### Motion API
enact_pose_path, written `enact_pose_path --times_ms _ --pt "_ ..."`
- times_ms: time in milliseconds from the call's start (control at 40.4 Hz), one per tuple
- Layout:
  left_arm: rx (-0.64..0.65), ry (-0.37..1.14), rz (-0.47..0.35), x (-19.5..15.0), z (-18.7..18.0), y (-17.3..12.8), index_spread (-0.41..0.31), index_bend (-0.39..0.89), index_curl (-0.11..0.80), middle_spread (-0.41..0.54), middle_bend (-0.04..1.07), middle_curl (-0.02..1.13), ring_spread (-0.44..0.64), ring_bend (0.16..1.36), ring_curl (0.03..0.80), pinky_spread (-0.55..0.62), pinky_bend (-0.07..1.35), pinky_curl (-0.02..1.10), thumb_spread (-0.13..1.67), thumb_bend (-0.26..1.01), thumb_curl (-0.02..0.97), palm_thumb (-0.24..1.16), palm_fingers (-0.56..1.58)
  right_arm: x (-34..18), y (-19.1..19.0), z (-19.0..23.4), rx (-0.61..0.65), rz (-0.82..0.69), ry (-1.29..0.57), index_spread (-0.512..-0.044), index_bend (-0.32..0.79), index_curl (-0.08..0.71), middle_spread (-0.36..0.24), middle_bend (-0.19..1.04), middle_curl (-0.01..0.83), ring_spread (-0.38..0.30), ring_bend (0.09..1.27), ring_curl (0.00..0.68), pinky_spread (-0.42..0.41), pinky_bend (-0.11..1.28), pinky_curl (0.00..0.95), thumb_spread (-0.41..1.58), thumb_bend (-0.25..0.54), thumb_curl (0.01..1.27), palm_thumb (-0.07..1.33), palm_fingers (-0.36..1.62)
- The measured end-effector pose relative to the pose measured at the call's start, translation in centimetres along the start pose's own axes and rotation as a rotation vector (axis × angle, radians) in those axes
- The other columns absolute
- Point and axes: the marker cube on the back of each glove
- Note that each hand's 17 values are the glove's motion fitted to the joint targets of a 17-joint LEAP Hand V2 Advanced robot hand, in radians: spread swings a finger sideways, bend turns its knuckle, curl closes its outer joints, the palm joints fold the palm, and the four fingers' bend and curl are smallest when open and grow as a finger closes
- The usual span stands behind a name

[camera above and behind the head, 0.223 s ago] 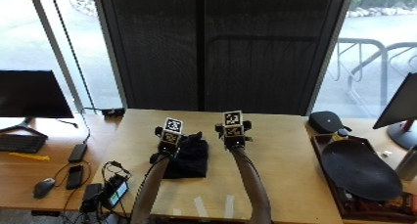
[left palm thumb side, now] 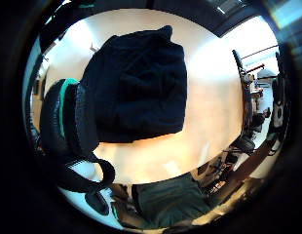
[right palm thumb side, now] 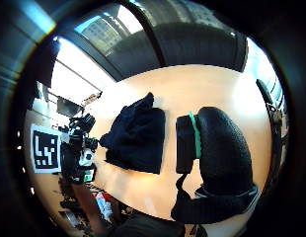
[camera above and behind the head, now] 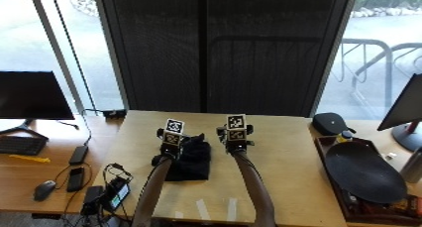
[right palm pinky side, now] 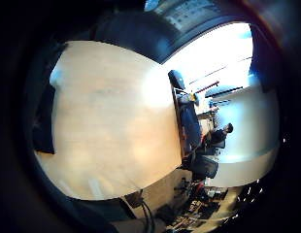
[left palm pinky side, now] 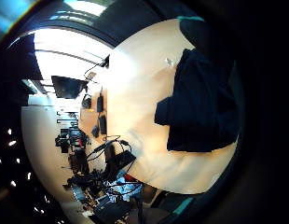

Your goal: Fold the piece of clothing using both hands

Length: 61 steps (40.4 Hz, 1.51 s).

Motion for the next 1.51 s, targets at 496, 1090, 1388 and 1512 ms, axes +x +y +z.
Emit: enact_pose_path --times_ms 496,1090,1388,1512 --pt "0.071 0.108 0.071 0.7 2.8 -3.4 -0.135 0.15 0.259 -0.052 0.19 0.30 0.10 0.50 0.276 0.32 0.33 0.22 1.41 0.25 0.187 0.30 0.48 -2.9 1.7 1.3 -0.063 -0.066 -0.015 -0.342 0.17 0.263 0.008 0.16 0.173 0.157 0.28 0.185 0.300 0.61 0.280 1.32 0.252 0.24 0.43 0.16" --pt "0.068 0.090 0.021 0.5 0.2 -0.3 -0.136 0.15 0.312 -0.052 0.18 0.36 0.10 0.51 0.310 0.34 0.33 0.28 1.48 0.21 0.238 0.31 0.45 -2.1 1.2 2.3 -0.037 -0.019 -0.034 -0.336 0.17 0.311 0.023 0.16 0.221 0.151 0.31 0.239 0.296 0.63 0.324 1.37 0.169 0.30 0.47 0.14" --pt "0.073 0.109 0.053 1.0 -0.2 0.3 -0.136 0.15 0.327 -0.052 0.19 0.38 0.10 0.52 0.321 0.34 0.33 0.30 1.49 0.20 0.251 0.32 0.44 -2.1 1.5 2.3 -0.033 -0.020 -0.031 -0.336 0.16 0.321 0.025 0.16 0.233 0.150 0.30 0.254 0.295 0.64 0.337 1.38 0.132 0.32 0.50 0.13" --pt "0.077 0.140 0.081 1.6 0.1 0.1 -0.137 0.15 0.332 -0.052 0.19 0.38 0.10 0.52 0.324 0.34 0.33 0.31 1.49 0.20 0.258 0.33 0.44 -2.0 1.7 2.4 -0.041 -0.016 -0.033 -0.336 0.17 0.325 0.025 0.16 0.237 0.150 0.30 0.259 0.295 0.65 0.340 1.39 0.120 0.33 0.51 0.13"
